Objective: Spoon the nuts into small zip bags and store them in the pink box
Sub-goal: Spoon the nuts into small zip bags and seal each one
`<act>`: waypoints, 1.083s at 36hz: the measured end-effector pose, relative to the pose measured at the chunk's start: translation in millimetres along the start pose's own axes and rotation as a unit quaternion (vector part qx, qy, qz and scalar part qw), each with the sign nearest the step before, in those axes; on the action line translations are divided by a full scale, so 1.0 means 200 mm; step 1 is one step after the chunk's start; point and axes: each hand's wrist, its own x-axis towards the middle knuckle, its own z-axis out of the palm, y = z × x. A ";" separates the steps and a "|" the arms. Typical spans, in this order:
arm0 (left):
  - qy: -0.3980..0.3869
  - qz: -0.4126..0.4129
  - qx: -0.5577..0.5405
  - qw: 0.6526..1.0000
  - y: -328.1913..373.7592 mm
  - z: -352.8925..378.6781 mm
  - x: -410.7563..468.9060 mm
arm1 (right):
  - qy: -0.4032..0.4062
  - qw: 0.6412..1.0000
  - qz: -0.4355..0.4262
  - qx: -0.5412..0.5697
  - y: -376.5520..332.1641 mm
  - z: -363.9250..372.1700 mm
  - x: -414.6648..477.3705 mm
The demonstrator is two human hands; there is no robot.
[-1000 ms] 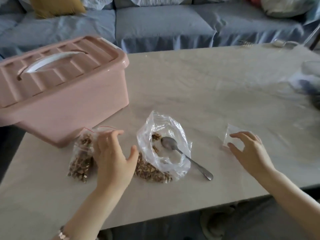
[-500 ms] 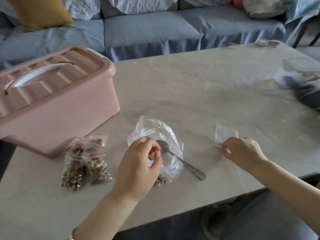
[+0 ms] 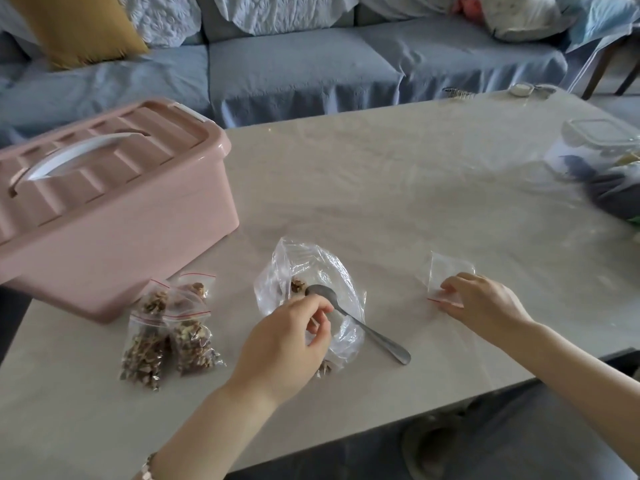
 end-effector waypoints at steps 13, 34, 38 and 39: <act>-0.044 0.015 0.028 0.999 0.05 0.04 0.02 | -0.088 0.991 0.063 0.082 -0.05 -0.01 0.02; -0.050 0.120 -0.083 0.988 0.21 -0.05 0.26 | 0.159 0.892 -0.171 0.387 -0.47 -0.42 -0.19; -0.017 0.111 -0.133 0.985 0.17 -0.06 0.25 | 0.112 0.879 -0.172 0.431 -0.52 -0.46 -0.19; -0.027 0.108 -0.151 0.982 0.16 -0.06 0.23 | 0.101 0.882 -0.167 0.429 -0.53 -0.46 -0.19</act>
